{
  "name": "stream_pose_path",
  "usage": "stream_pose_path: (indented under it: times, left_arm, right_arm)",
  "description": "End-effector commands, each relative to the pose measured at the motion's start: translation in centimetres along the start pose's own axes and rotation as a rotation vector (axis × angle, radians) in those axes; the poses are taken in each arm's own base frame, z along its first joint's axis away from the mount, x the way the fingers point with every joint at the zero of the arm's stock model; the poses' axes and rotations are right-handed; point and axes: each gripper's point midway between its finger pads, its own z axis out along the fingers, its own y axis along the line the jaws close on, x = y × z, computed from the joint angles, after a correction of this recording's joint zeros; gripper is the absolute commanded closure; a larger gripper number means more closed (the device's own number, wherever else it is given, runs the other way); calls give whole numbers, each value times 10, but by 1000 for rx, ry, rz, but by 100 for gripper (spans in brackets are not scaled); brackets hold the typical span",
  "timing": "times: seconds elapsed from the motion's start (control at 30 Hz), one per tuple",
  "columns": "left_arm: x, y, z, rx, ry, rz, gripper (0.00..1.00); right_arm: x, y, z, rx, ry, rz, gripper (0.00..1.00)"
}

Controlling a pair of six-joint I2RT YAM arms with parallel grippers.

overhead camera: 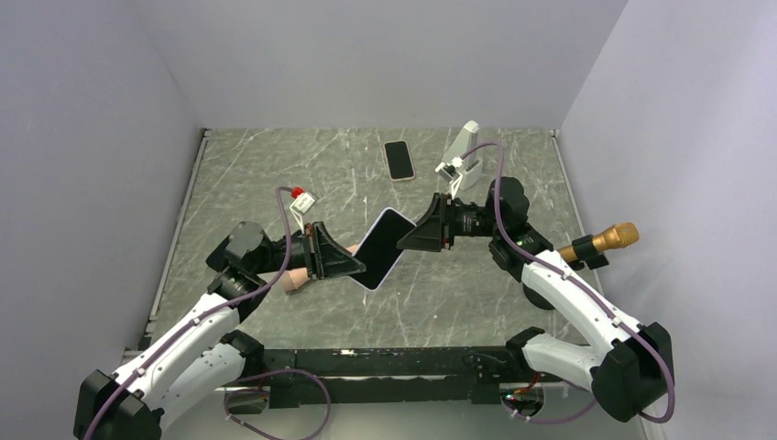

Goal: Take the phone out of the phone case
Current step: Remove the phone case from the phone.

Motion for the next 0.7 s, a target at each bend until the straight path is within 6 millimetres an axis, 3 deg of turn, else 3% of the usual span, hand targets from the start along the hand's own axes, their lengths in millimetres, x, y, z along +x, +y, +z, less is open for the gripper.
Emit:
stream_pose_path:
  times: [0.0,0.27,0.3,0.4,0.43,0.47,0.53,0.57,0.6,0.67]
  left_arm:
    - [-12,-29,-1,107,-26,101,100]
    - [-9,-26,-1,104,-22,90,100]
    - [-9,-26,-1,99,-18,90,100]
    - [-12,-25,-1,84,-24,95,100]
    - [-17,-22,-2,52,-48,91,95]
    - [-20,-16,-5,2,-78,84,78]
    - [-29,-3,-14,-125,-165,85,32]
    - [-30,4,-19,-178,-203,84,18]
    - [-31,7,-24,-206,-239,85,12]
    - [-33,5,-30,-206,-287,86,8]
  right_arm:
    - [-15,22,0,-84,-37,-70,56]
    - [-17,18,3,-87,-39,-42,56]
    - [-18,17,3,-84,-42,-36,61]
    - [-22,12,5,-59,-66,5,100]
    - [-25,9,5,-38,-79,24,100]
    - [-27,8,5,-22,-90,42,100]
    - [-33,10,3,-4,-131,75,100]
    - [-35,10,1,-1,-150,93,100]
    - [-37,12,0,-6,-162,106,100]
    - [-40,17,-2,-33,-174,128,100]
